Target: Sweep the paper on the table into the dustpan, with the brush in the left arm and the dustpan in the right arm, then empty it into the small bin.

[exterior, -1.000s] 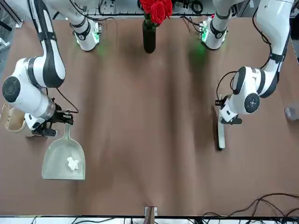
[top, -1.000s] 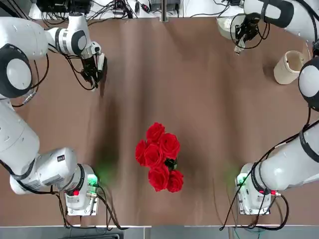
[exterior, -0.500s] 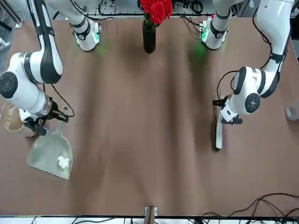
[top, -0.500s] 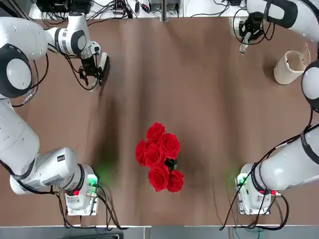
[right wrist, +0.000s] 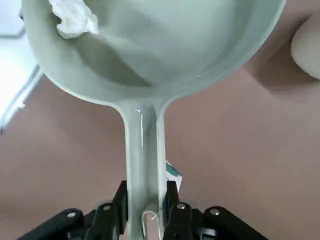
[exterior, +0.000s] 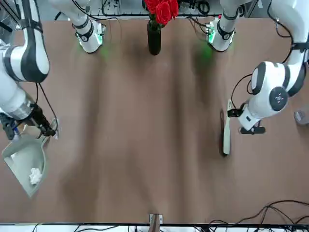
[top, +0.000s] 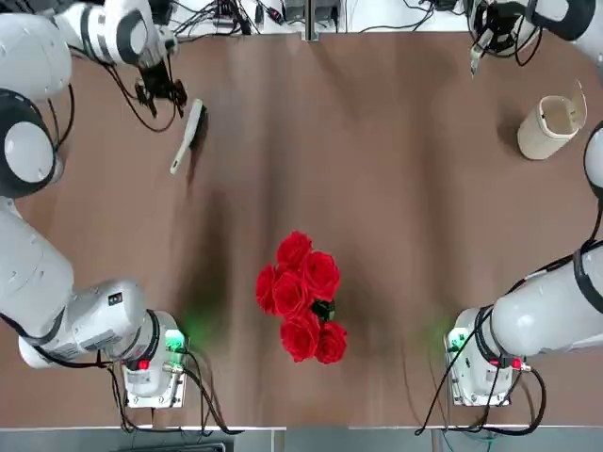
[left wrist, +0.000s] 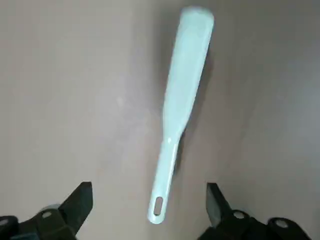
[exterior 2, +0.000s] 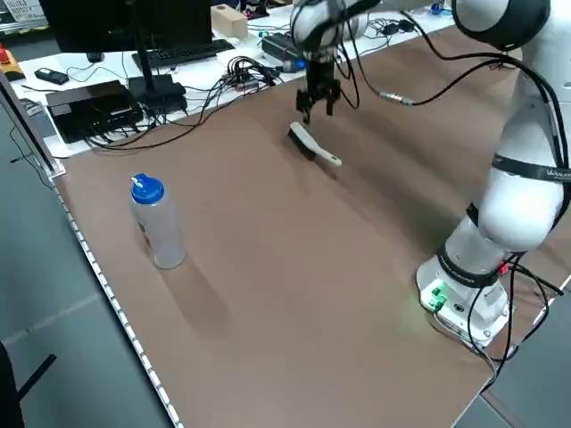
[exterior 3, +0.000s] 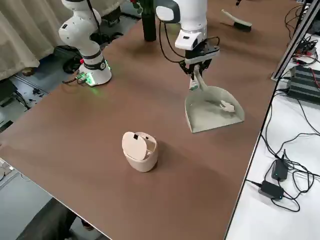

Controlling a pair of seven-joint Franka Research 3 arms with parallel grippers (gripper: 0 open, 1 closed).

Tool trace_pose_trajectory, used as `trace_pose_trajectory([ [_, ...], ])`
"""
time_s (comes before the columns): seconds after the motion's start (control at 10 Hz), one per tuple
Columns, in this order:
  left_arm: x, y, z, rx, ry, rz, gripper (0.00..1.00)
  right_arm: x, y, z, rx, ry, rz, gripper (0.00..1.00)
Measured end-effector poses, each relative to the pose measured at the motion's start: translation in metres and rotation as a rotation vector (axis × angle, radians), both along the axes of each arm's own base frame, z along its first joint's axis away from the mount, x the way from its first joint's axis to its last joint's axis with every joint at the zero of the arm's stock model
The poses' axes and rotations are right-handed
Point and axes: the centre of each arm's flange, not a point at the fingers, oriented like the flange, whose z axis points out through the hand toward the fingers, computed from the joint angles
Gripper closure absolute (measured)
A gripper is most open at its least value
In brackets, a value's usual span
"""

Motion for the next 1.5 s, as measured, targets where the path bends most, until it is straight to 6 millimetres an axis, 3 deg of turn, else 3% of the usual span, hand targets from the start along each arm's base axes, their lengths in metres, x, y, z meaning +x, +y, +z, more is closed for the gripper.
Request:
trace_pose_trajectory([
  [0.2, 0.011, 0.006, 0.065, 0.017, 0.005, 0.022, 0.0, 0.002, -0.006, 0.008, 0.051, -0.078, -0.173, 0.67],
  [0.4, 0.009, 0.015, 0.127, 0.035, 0.003, 0.046, 0.0, -0.003, -0.003, -0.003, 0.084, -0.077, -0.304, 0.67],
  [0.5, 0.005, 0.018, 0.149, 0.038, -0.016, 0.057, 0.0, -0.006, 0.0, -0.012, 0.095, -0.058, -0.348, 0.67],
  [0.8, -0.013, 0.01, 0.189, 0.013, -0.054, 0.079, 0.0, -0.021, 0.008, -0.042, 0.099, -0.003, -0.435, 0.67],
  [1.0, -0.035, 0.005, 0.223, -0.007, -0.07, 0.087, 0.0, -0.03, 0.009, -0.051, 0.102, 0.0, -0.512, 0.67],
  [1.2, -0.05, -0.002, 0.248, -0.018, -0.096, 0.083, 0.0, -0.045, 0.006, -0.047, 0.119, 0.001, -0.573, 0.67],
  [1.5, -0.065, 0.012, 0.279, -0.03, -0.155, 0.113, 0.0, -0.073, -0.009, -0.036, 0.137, 0.028, -0.647, 0.67],
])
